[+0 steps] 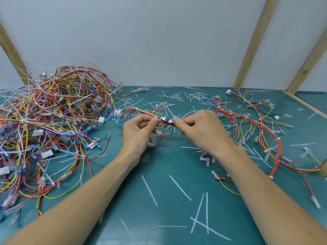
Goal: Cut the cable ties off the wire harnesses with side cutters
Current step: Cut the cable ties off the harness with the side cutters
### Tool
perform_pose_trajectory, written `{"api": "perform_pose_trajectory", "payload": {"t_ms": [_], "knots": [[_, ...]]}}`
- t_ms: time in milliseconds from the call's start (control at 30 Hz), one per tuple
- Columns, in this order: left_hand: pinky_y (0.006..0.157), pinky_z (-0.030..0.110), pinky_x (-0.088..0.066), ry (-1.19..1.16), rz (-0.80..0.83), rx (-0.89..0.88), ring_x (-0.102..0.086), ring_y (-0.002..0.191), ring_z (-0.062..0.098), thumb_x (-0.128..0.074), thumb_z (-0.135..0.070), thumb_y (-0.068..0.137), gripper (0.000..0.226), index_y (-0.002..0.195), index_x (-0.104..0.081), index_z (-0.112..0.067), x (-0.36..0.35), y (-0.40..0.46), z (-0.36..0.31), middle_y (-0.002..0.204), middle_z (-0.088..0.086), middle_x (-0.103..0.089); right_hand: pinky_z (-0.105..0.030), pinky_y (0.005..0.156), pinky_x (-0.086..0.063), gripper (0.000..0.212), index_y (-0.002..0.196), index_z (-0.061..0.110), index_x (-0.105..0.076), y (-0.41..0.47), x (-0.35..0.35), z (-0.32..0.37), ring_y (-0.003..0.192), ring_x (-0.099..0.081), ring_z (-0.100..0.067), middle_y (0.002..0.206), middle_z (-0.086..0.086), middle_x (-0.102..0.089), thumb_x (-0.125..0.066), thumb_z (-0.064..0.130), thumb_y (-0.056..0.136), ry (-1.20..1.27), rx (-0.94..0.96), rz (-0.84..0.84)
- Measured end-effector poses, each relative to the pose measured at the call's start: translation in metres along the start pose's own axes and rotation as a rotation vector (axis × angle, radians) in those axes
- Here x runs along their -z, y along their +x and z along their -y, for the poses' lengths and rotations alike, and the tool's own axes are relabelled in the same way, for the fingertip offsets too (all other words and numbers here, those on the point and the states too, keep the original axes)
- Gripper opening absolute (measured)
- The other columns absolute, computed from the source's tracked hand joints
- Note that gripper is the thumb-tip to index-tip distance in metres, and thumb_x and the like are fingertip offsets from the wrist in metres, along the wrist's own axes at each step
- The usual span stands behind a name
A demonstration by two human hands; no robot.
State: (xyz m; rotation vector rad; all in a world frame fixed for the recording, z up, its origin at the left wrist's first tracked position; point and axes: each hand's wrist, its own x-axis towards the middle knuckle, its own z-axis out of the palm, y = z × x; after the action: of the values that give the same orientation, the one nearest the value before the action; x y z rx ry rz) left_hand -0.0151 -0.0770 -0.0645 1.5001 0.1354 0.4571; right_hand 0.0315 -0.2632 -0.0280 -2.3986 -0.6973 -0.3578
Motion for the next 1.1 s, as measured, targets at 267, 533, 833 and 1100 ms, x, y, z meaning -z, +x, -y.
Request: {"api": "perform_pose_trajectory", "payload": {"t_ms": [267, 533, 833, 1100], "knots": [[0.044, 0.023, -0.046, -0.007, 0.030, 0.009, -0.072, 0.064, 0.021, -0.068, -0.019, 0.095, 0.012, 0.085, -0.064, -0.014, 0.001, 0.001, -0.001, 0.088, 0.005, -0.076, -0.039, 0.064, -0.057, 0.051, 0.074, 0.020, -0.071, 0.004, 0.004, 0.009, 0.055, -0.066, -0.016, 0.066, 0.005, -0.072, -0.056, 0.063, 0.096, 0.405, -0.185, -0.185], [0.050, 0.016, -0.038, 0.323, 0.097, -0.340, -0.065, 0.055, 0.011, -0.071, -0.015, 0.093, 0.006, 0.087, -0.070, -0.013, -0.010, -0.011, -0.004, 0.071, -0.011, -0.067, -0.027, 0.048, -0.054, 0.010, 0.089, 0.017, -0.075, 0.001, 0.007, 0.022, 0.055, -0.060, -0.011, 0.072, 0.002, -0.066, -0.078, 0.026, 0.090, 0.961, -0.356, 0.018], [0.051, 0.029, -0.049, 0.450, 0.093, -0.344, -0.062, 0.051, 0.022, -0.072, -0.025, 0.092, 0.013, 0.080, -0.072, -0.021, -0.009, -0.012, -0.005, 0.072, -0.010, -0.071, -0.028, 0.049, -0.055, 0.012, 0.081, 0.013, -0.074, 0.001, 0.001, 0.020, 0.056, -0.063, -0.011, 0.067, 0.003, -0.070, -0.076, 0.018, 0.091, 0.830, -0.376, 0.029], [0.059, 0.031, -0.041, 0.709, -0.191, -0.685, -0.050, 0.060, 0.014, -0.066, -0.037, 0.091, 0.022, 0.073, -0.068, -0.023, -0.008, -0.018, -0.021, 0.061, -0.009, -0.058, -0.030, 0.052, -0.057, 0.001, 0.090, 0.014, -0.075, 0.000, -0.006, 0.018, 0.057, -0.063, -0.010, 0.068, 0.004, -0.070, -0.075, 0.013, 0.091, 0.877, -0.424, -0.032]]}}
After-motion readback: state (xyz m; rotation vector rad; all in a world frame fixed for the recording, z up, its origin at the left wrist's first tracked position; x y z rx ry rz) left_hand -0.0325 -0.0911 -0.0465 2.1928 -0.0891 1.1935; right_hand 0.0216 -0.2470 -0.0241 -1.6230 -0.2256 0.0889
